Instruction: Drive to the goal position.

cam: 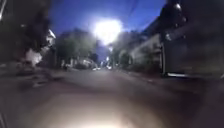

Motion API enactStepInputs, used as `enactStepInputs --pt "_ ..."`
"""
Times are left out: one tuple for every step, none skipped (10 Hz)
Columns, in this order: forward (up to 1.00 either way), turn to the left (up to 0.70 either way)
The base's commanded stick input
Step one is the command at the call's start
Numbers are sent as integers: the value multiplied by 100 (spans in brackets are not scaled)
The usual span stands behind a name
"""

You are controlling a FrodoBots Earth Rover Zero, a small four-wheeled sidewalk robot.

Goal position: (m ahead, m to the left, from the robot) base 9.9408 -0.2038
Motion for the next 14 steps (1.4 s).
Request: enactStepInputs --pt "85 1" --pt "85 1" --pt "85 1" --pt "85 1" --pt "85 1" --pt "85 1" --pt "85 -26" --pt "85 -33" --pt "85 -33" --pt "85 -22" --pt "85 -5" --pt "85 1" --pt "85 1" --pt "85 1"
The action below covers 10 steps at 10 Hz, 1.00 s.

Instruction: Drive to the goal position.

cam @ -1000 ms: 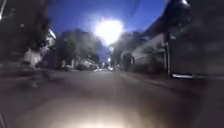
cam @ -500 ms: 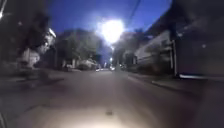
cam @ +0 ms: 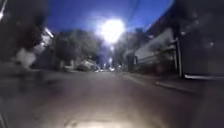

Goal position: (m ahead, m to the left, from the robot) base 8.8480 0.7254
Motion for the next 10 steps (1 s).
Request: enactStepInputs --pt "85 1" --pt "85 1" --pt "85 1" --pt "85 1" --pt "85 1" --pt "85 1" --pt "85 1" --pt "85 1" --pt "85 1" --pt "85 1"
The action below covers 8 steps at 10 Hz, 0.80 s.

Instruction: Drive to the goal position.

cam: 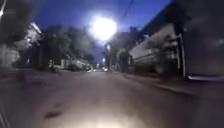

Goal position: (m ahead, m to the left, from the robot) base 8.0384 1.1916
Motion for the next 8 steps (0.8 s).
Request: enactStepInputs --pt "85 1" --pt "85 1" --pt "85 1" --pt "85 1" --pt "85 1" --pt "85 1" --pt "85 1" --pt "85 1"
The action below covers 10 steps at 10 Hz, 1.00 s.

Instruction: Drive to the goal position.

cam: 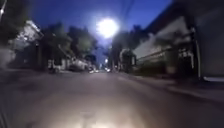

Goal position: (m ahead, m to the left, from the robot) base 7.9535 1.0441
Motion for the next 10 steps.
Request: enactStepInputs --pt "85 1" --pt "85 1" --pt "85 1" --pt "85 1" --pt "85 1" --pt "85 1" --pt "85 1" --pt "85 1" --pt "85 1" --pt "85 1"
